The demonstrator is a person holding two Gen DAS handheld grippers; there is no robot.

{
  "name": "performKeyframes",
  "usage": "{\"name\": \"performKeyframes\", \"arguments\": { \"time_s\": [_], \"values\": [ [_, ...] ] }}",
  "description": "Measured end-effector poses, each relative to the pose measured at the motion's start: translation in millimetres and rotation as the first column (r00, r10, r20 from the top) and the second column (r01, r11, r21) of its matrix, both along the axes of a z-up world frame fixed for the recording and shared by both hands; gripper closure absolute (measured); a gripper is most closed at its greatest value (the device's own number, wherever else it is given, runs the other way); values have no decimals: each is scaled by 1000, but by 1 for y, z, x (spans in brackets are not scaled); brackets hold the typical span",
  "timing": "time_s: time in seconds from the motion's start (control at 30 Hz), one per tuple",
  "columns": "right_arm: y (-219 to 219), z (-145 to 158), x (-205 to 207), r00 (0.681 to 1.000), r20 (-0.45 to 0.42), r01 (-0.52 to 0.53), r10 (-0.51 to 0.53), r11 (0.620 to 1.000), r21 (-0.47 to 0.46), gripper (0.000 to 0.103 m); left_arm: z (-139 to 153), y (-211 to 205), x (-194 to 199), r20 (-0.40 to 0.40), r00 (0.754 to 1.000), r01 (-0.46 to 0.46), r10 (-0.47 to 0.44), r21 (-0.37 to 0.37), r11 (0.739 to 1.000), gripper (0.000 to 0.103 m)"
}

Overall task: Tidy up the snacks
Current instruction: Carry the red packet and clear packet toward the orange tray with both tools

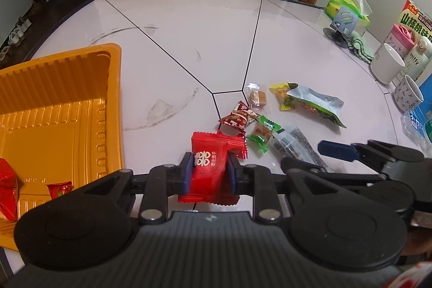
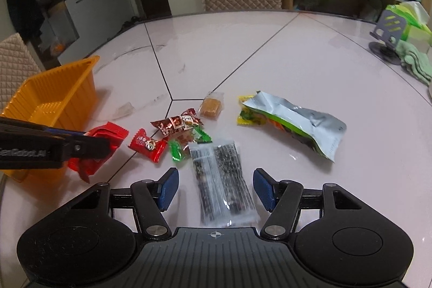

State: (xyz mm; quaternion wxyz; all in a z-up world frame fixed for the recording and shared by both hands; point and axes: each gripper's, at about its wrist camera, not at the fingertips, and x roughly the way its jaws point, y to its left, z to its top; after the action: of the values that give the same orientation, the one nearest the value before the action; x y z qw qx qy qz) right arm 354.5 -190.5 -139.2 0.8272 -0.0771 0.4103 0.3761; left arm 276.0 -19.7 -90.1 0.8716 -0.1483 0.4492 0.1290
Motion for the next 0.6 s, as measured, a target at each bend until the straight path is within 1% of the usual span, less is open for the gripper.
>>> {"name": "performKeyframes", "arguments": {
  "time_s": [0.03, 0.1, 0.3, 0.47, 0.6],
  "values": [
    [1, -1, 1, 1000, 3, 0, 0, 1000, -8, 43, 0, 0, 0, 0, 1000, 0, 0, 0, 1000, 80],
    [5, -4, 4, 1000, 1, -2, 2, 1000, -21, 51, 1, 0, -1, 1, 1000, 0, 0, 1, 1000, 80],
    [9, -4, 3, 1000, 19, -2, 3, 998, -58, 60, 3, -1, -2, 4, 1000, 2, -2, 5, 1000, 80],
    [9, 0, -1, 1000, 14, -3, 4, 998, -69, 63, 6, 1, -4, 10, 1000, 3, -3, 7, 1000, 80],
    [6, 8, -7, 1000, 16, -4, 5, 998, -57, 64, 9, 1, -6, 17, 1000, 3, -3, 10, 1000, 80]
  ]
}}
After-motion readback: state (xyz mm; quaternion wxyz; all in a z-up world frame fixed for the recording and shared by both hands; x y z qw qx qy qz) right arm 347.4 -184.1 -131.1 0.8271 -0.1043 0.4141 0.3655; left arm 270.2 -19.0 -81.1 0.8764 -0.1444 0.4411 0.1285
